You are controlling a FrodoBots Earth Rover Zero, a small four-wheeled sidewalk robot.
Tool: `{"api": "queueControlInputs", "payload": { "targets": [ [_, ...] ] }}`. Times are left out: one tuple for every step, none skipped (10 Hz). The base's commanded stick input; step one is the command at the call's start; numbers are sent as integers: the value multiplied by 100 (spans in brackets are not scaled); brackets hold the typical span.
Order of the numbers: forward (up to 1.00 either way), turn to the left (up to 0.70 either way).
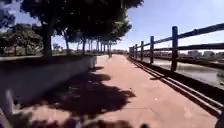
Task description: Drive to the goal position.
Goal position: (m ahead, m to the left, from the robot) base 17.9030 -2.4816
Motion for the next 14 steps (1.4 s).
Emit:
{"api": "queueControlInputs", "payload": {
  "targets": [
    [100, 0],
    [100, 0],
    [100, 0],
    [100, 0],
    [100, 0],
    [100, 0],
    [100, -10],
    [100, -40],
    [100, -30],
    [100, 0],
    [100, 0],
    [100, 0],
    [100, 0],
    [100, 0]
  ]
}}
